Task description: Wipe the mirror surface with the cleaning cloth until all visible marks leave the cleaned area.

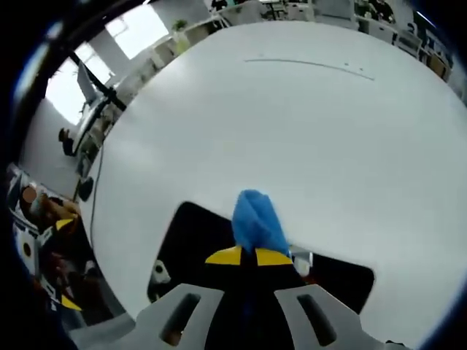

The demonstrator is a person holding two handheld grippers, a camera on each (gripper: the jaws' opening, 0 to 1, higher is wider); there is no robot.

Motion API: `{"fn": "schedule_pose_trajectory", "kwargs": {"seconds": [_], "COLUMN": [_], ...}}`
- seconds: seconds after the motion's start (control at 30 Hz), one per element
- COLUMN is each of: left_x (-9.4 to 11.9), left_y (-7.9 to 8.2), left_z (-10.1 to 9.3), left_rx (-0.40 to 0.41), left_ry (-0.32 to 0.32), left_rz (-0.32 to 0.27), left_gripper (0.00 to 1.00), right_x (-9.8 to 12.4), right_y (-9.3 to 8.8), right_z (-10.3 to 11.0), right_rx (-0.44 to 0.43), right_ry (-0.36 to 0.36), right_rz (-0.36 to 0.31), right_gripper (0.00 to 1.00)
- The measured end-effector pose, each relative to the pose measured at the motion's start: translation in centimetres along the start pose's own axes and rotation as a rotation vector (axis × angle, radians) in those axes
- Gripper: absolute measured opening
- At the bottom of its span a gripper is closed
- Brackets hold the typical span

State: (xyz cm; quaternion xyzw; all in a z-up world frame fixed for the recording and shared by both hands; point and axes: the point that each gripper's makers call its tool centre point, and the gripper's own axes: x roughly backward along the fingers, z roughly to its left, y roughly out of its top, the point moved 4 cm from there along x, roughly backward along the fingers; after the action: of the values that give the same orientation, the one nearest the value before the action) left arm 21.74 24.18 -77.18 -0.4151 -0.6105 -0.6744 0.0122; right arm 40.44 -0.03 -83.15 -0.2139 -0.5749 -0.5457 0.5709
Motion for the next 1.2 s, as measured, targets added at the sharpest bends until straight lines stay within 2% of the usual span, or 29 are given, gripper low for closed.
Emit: {"fn": "schedule_pose_trajectory", "kwargs": {"seconds": [0.6, 0.97, 1.2], "left_x": [-0.2, -0.1, -0.3], "left_y": [0.3, 0.5, 0.6], "left_z": [0.0, 0.4, 0.0], "left_rx": [-0.01, -0.013, -0.017], "left_ry": [-0.006, -0.003, -0.011], "left_rz": [0.002, 0.001, -0.001], "left_gripper": [0.99, 0.99, 0.99], "right_x": [0.6, 0.9, 1.4], "right_y": [-0.4, -0.7, -1.1], "right_z": [0.2, -1.3, -2.5], "right_rx": [0.033, 0.023, 0.021], "right_ry": [0.025, 0.005, -0.012], "right_rz": [0.003, 0.001, 0.003], "right_gripper": [0.0, 0.0, 0.0]}}
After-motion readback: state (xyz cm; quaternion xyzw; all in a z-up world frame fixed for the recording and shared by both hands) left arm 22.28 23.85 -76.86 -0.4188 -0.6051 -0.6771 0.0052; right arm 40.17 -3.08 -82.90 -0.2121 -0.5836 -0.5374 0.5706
